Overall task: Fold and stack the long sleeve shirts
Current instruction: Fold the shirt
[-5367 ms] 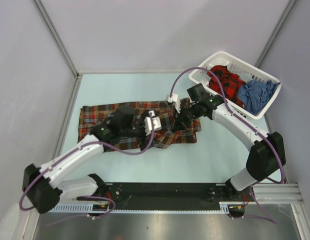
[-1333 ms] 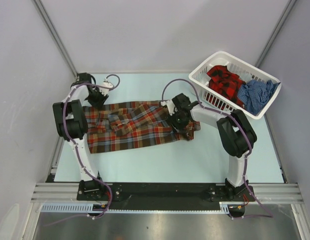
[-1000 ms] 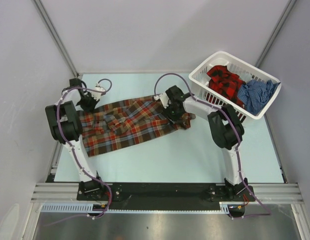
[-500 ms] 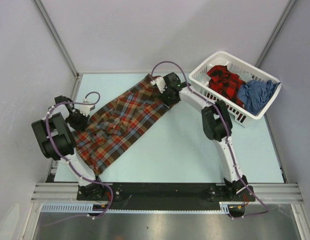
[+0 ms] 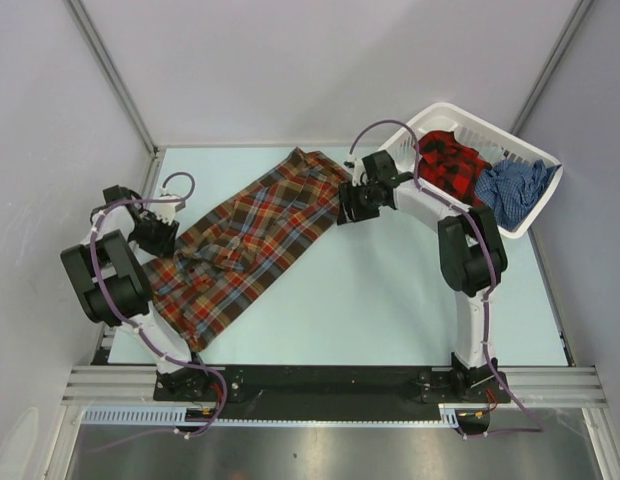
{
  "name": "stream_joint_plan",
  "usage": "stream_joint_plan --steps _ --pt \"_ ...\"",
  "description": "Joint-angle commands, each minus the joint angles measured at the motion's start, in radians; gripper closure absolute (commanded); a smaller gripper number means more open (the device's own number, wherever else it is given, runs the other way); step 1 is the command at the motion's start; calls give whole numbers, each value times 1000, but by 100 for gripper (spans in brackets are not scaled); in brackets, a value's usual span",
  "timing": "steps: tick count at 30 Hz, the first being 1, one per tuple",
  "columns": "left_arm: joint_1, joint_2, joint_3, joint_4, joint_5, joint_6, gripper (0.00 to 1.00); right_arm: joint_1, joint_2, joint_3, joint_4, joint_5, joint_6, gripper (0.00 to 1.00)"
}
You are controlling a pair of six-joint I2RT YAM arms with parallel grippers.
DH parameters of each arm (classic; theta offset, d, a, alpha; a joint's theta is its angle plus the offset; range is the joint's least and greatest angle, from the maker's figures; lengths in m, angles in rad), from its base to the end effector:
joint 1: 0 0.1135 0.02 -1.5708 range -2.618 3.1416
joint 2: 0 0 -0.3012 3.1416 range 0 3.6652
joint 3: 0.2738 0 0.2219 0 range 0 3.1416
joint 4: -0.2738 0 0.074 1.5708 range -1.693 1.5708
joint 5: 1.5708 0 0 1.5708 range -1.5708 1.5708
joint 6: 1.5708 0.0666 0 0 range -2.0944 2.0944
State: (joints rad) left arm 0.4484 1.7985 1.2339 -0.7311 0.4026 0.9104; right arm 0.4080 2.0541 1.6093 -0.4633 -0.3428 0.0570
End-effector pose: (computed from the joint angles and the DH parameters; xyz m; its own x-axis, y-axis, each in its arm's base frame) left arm 0.3153 0.1227 0.2131 -0.7712 0.4353 -0.4644 0.4991 0.8664 -0.0168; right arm 0.4159 0.2042 0.2347 -0.7546 -0.2677 -0.5992 -0.5214 0.7990 0.2996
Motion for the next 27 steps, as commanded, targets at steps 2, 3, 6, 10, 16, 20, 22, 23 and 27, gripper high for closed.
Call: stream_joint_plan --steps 2,3,6,10,16,20,22,23,27 --pt "6 -65 -16 12 35 -21 60 28 64 -23 130 -55 210 40" --pt "6 -71 -25 13 30 -16 60 28 75 -26 143 -55 225 40" --pt "6 -99 -59 24 21 2 59 35 109 -25 175 -71 282 41" --pt "4 -129 -94 35 12 8 59 52 130 -40 225 -79 352 42" --pt "9 -165 -134 38 4 19 59 51 173 -35 236 -73 388 61" --pt "13 -165 -143 32 -11 31 59 19 213 21 196 -47 322 97" --pt "15 -168 -142 21 -13 39 59 -6 221 40 184 -12 282 100" --pt "15 -169 -142 19 -13 39 59 -17 219 44 184 -7 261 100" --pt "15 -185 -143 12 10 38 59 -58 206 90 166 13 204 100"
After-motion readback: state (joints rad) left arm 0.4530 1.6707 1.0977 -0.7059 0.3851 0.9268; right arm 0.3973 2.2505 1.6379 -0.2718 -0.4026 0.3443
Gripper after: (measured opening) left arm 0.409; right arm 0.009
